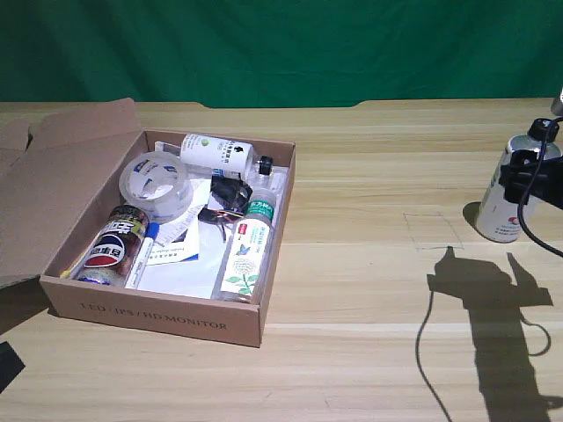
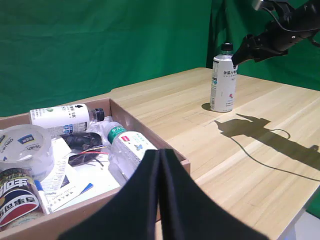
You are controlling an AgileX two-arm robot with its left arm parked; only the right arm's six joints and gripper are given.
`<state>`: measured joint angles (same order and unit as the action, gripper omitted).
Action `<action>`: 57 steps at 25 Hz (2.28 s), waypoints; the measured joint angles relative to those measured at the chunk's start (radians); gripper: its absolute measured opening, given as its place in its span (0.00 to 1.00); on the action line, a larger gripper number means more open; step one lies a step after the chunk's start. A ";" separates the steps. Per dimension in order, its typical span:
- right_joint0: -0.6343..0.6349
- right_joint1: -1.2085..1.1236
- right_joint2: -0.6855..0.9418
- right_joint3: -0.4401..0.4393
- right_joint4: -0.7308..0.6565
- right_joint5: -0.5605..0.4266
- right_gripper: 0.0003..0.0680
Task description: Place the white bottle into the box.
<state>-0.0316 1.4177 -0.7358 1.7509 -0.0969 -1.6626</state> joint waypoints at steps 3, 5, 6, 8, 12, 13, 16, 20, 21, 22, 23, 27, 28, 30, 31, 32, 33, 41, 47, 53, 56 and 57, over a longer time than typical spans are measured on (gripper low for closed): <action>0.000 0.048 -0.043 0.002 -0.018 0.000 1.00; 0.000 0.078 -0.064 0.002 -0.029 0.000 1.00; 0.000 0.096 -0.075 0.002 -0.034 0.000 1.00; 0.000 0.128 -0.091 0.002 -0.036 0.000 1.00; 0.000 0.180 -0.108 0.003 -0.044 0.000 1.00; 0.000 0.194 -0.114 0.003 -0.046 0.001 1.00; 0.000 0.224 -0.128 0.003 -0.056 0.001 1.00; 0.000 0.257 -0.152 0.003 -0.071 0.001 1.00; 0.000 0.267 -0.160 0.003 -0.076 0.001 1.00; 0.000 0.275 -0.165 0.003 -0.083 0.001 1.00; 0.000 0.286 -0.173 0.004 -0.092 0.001 1.00; 0.000 0.315 -0.196 0.005 -0.114 0.001 0.99; 0.000 0.324 -0.203 0.005 -0.115 0.001 0.99; 0.000 0.337 -0.217 0.005 -0.116 0.001 0.99; 0.000 0.345 -0.223 0.006 -0.116 0.001 0.99; 0.000 0.351 -0.228 0.006 -0.117 0.001 0.99; 0.000 0.359 -0.234 0.006 -0.118 0.001 0.99; 0.000 0.454 -0.294 0.006 -0.134 0.001 0.98; 0.000 0.506 -0.320 0.006 -0.148 0.001 0.94; 0.000 0.507 -0.321 -0.010 -0.198 0.002 0.77; 0.000 0.507 -0.321 -0.013 -0.192 0.002 0.77; 0.000 0.506 -0.321 -0.013 -0.181 0.002 0.77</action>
<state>-0.0316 1.9235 -1.0564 1.7380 -0.2782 -1.6608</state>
